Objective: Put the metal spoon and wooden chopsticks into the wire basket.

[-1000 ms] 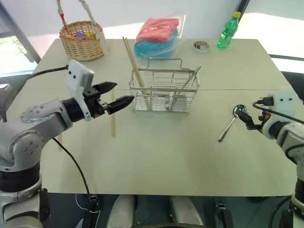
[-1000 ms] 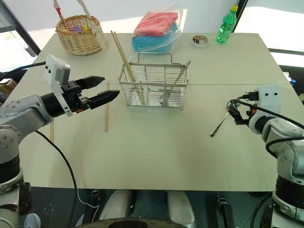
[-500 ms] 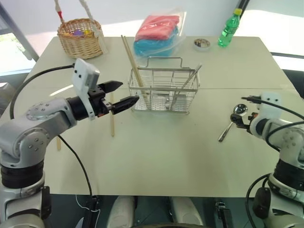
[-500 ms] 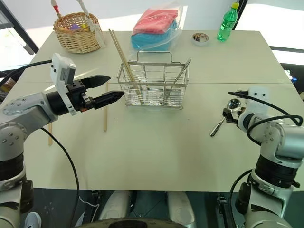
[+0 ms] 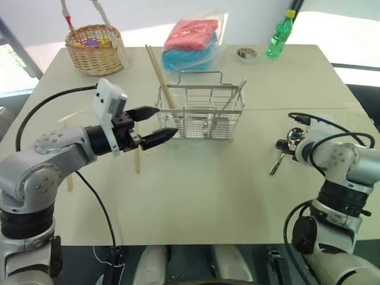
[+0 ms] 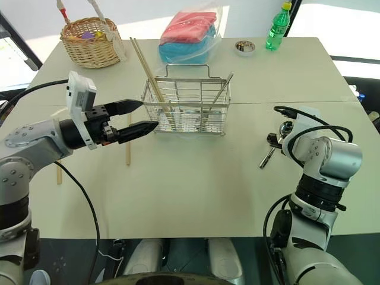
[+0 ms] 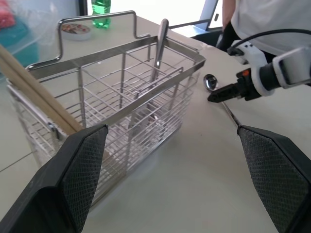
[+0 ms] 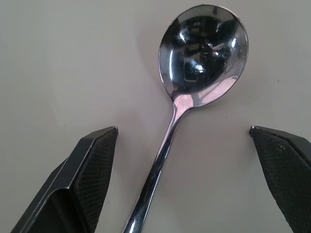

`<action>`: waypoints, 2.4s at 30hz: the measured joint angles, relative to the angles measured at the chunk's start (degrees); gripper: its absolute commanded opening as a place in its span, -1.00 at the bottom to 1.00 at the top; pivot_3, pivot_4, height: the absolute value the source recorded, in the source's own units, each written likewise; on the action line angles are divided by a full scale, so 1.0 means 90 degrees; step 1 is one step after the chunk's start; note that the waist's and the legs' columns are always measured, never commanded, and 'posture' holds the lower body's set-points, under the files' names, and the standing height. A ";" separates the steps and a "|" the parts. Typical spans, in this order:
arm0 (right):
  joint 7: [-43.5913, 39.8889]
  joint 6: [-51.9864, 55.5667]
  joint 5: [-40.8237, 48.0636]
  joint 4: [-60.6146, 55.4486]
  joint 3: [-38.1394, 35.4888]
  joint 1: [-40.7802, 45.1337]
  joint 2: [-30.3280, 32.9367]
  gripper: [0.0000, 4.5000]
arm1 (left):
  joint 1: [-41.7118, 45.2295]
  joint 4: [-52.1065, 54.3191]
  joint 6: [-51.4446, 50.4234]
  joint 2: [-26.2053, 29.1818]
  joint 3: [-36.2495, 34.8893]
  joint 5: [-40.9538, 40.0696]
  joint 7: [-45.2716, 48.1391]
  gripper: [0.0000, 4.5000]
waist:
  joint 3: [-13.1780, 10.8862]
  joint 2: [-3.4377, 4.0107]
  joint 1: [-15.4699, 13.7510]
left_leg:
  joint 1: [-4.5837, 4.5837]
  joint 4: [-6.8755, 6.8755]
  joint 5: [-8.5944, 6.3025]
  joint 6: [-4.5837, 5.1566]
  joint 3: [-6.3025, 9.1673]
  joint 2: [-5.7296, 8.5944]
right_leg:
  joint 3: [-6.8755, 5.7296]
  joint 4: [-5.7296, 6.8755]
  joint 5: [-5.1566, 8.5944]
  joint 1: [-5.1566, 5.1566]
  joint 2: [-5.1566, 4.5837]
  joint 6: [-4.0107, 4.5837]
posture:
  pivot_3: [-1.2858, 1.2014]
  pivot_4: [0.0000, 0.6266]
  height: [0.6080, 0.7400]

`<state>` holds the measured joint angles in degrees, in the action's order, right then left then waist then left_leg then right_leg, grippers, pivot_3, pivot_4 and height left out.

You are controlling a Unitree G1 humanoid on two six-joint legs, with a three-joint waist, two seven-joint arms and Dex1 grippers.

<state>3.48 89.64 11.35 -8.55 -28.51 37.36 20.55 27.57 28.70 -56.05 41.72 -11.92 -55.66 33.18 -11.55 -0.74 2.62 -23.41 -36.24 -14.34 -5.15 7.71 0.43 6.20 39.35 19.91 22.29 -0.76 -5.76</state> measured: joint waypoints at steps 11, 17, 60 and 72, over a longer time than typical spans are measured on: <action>0.0046 -0.0145 -0.0375 0.0155 -0.0130 0.0140 -0.0310 0.76 | 0.0454 -0.0255 0.0232 0.0434 0.0938 0.0301 0.1398 1.00 | 0.0005 -0.0006 -0.0001 | 0.0008 0.0005 0.0035 0.0006 0.0009 0.0003 | -0.0008 0.0005 -0.0027 -0.0005 0.0011 0.0011 | 0.03 -0.52 1.00; 0.0078 -0.0197 -0.0505 0.0076 -0.0134 0.0142 -0.0463 -0.48 | 0.0763 -0.0577 0.0493 0.0393 0.1203 0.0715 0.1726 1.00 | 0.0006 -0.0008 0.0097 | 0.0008 0.0012 0.0035 0.0006 0.0009 -0.0003 | -0.0008 0.0006 -0.0028 -0.0001 0.0012 0.0013 | 0.03 -0.52 1.00; -0.1368 -0.4872 0.1248 0.0035 0.1283 0.1996 -0.1113 -0.96 | 0.1293 -0.1560 0.1127 -0.0160 0.1161 0.1629 0.1662 1.00 | -0.0011 0.0021 0.0309 | -0.0008 0.0018 0.0050 0.0001 0.0008 -0.0016 | -0.0007 0.0027 -0.0034 0.0031 0.0004 0.0016 | 0.03 -0.52 1.00; -0.1562 -0.5392 0.1604 0.0125 0.2016 0.1619 -0.1837 -0.96 | 0.1292 -0.1559 0.1138 -0.0159 0.0951 0.1686 0.1483 1.00 | -0.0011 0.0021 0.0324 | -0.0007 0.0012 0.0067 -0.0024 0.0009 -0.0014 | -0.0007 0.0072 -0.0033 0.0052 0.0012 0.0017 | 0.03 -0.52 1.00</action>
<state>-10.58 41.12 25.79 -7.43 -10.36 51.93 4.03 39.20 14.67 -45.81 40.29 -3.36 -40.49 46.53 -11.65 -0.55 5.54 -23.47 -36.13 -13.74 -5.37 7.79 0.30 6.14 40.00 19.61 22.75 -0.65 -5.61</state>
